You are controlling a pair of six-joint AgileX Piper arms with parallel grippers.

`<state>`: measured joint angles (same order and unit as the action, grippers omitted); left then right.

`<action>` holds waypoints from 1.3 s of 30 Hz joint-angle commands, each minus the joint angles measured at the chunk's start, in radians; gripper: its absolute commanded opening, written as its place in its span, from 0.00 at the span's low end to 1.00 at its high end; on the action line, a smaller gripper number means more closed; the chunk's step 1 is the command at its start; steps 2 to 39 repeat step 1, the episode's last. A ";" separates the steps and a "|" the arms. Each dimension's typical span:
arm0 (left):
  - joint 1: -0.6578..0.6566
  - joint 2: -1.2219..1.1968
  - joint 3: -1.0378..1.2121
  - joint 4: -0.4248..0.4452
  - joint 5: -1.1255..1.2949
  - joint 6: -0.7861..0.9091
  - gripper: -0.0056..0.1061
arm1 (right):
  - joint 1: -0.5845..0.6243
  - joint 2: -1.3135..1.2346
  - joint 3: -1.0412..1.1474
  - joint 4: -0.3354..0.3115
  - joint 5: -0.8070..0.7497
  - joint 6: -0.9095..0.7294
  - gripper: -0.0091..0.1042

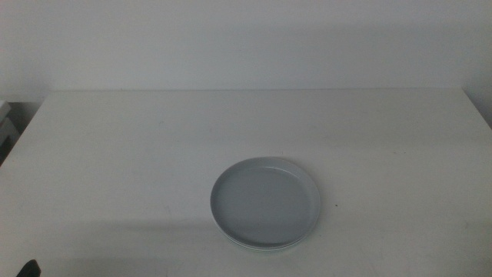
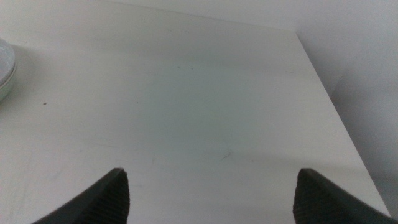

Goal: Stack the three bowls on top of each other.

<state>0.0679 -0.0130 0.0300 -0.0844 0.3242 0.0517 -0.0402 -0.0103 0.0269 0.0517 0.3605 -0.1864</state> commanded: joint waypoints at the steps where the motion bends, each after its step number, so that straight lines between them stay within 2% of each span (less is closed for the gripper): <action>1: 0.002 -0.016 0.006 -0.009 -0.076 -0.007 0.84 | -0.005 -0.026 -0.006 -0.013 -0.058 -0.008 0.92; 39: 0.002 -0.016 0.006 -0.009 -0.076 -0.007 0.84 | -0.005 -0.026 -0.006 -0.013 -0.058 -0.008 0.92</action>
